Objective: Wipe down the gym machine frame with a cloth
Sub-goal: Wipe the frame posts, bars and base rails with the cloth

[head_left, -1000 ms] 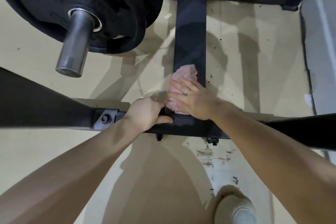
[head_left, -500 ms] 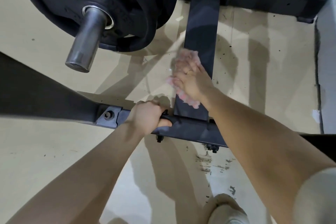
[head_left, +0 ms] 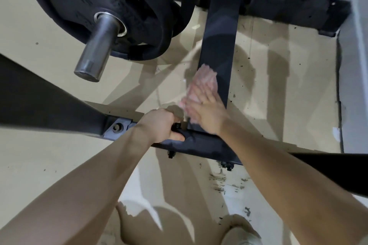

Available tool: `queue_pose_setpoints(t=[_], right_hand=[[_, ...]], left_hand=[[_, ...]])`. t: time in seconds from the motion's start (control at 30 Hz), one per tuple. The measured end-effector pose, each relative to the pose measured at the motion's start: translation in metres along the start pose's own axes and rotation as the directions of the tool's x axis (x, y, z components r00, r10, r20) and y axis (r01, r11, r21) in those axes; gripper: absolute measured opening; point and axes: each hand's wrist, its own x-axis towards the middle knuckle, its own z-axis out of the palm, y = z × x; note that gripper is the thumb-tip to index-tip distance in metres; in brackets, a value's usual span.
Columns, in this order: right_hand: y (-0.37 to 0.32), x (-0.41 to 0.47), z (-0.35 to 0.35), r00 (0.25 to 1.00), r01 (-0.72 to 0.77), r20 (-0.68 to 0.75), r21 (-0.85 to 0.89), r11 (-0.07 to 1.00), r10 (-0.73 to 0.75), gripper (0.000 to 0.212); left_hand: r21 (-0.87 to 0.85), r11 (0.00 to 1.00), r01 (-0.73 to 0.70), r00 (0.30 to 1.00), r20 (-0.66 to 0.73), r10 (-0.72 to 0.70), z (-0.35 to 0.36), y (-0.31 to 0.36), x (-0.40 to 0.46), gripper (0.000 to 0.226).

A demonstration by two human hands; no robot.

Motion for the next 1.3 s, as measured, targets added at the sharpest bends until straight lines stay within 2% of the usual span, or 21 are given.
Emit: queue_pose_setpoints(t=[0.1,0.13,0.23,0.3,0.37,0.43,0.47,0.5,0.57,0.67,0.73,0.8,0.87,0.93,0.97,1.1,1.23,1.3], right_hand=[[0.014,-0.017,-0.001,0.997,0.062,0.037,0.022,0.998,-0.063,0.058],[0.023,-0.01,-0.005,1.0,0.015,0.017,0.016,1.0,-0.015,0.059],[0.05,0.024,0.0,0.962,-0.271,-0.013,0.073,0.96,0.273,0.061],[0.048,0.029,0.01,0.927,-0.36,-0.052,0.15,0.921,0.371,0.066],[0.028,0.01,0.02,0.916,-0.369,-0.089,0.197,0.908,0.391,0.066],[0.014,-0.017,0.022,0.936,-0.336,-0.018,0.262,0.905,0.353,0.064],[0.016,-0.023,0.024,0.943,-0.322,0.016,0.283,0.904,0.331,0.063],[0.02,-0.021,0.023,0.948,-0.303,-0.014,0.265,0.915,0.318,0.062],[0.035,0.003,0.015,0.944,-0.286,-0.114,0.19,0.939,0.311,0.066],[0.054,0.047,-0.009,0.907,-0.407,-0.007,0.232,0.883,0.42,0.063],[0.052,0.048,-0.021,0.888,-0.439,-0.034,0.224,0.87,0.458,0.062],[0.042,0.03,-0.009,0.916,-0.362,-0.096,0.223,0.905,0.39,0.06],[0.032,0.01,0.011,0.946,-0.286,-0.091,0.217,0.933,0.311,0.062],[0.042,0.016,0.016,0.95,-0.275,-0.092,0.217,0.937,0.3,0.065],[0.049,0.029,0.011,0.939,-0.304,-0.096,0.223,0.926,0.331,0.062],[0.059,0.06,-0.02,0.863,-0.393,-0.081,0.513,0.763,0.499,0.075],[0.04,0.02,0.002,0.855,-0.355,-0.046,0.675,0.647,0.517,0.08],[0.044,0.016,0.005,0.867,-0.333,-0.092,0.625,0.706,0.49,0.081]], left_hand=[[0.01,0.999,-0.041,0.999,0.023,0.041,-0.002,-0.004,0.002,0.055],[0.027,0.999,-0.037,0.999,0.027,0.037,-0.003,-0.003,0.003,0.053],[0.054,0.999,-0.004,1.0,0.029,0.002,-0.005,0.0,0.005,0.056],[0.001,0.999,0.038,0.999,0.006,-0.038,-0.006,0.001,0.008,0.06],[0.031,0.999,0.042,0.997,-0.061,-0.04,-0.004,0.002,0.011,0.056],[0.061,0.998,0.027,0.99,-0.141,-0.018,-0.002,0.003,0.016,0.052],[0.014,1.0,0.01,0.985,-0.172,-0.007,-0.002,0.004,0.02,0.056],[-0.056,0.998,-0.004,0.982,-0.186,-0.006,-0.002,0.005,0.024,0.065],[-0.171,0.985,-0.011,0.979,-0.203,-0.024,-0.005,0.008,0.035,0.079],[-0.159,0.987,-0.026,0.983,-0.184,-0.004,-0.005,0.013,0.048,0.086],[-0.165,0.986,-0.037,0.988,-0.156,0.011,-0.006,0.013,0.054,0.091],[-0.215,0.976,-0.047,0.987,-0.161,0.012,-0.009,0.011,0.059,0.096],[-0.315,0.948,-0.043,0.983,-0.181,-0.015,-0.014,0.008,0.066,0.104],[-0.416,0.908,-0.044,0.978,-0.202,-0.045,-0.015,0.007,0.075,0.108],[-0.461,0.886,-0.047,0.976,-0.209,-0.057,-0.015,0.007,0.08,0.107],[-0.607,0.79,-0.084,0.976,-0.209,-0.056,-0.014,0.01,0.093,0.087],[-0.672,0.737,-0.072,0.983,-0.174,-0.062,-0.013,0.009,0.098,0.08],[-0.708,0.703,-0.057,0.984,-0.158,-0.079,-0.012,0.008,0.1,0.079]])
